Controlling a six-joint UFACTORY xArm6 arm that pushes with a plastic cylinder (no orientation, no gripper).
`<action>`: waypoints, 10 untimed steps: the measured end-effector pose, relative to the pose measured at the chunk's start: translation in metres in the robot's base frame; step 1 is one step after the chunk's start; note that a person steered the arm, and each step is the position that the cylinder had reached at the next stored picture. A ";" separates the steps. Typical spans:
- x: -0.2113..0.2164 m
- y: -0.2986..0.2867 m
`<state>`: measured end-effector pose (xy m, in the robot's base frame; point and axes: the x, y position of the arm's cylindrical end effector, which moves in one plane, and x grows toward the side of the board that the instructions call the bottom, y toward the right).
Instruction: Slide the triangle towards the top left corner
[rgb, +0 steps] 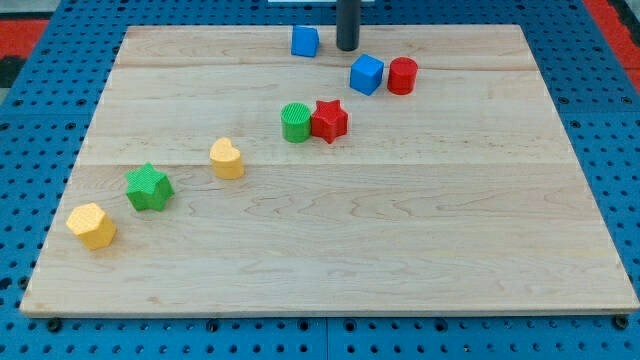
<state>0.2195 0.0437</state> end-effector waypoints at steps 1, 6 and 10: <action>-0.025 -0.025; 0.027 -0.085; -0.014 -0.203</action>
<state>0.2056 -0.1595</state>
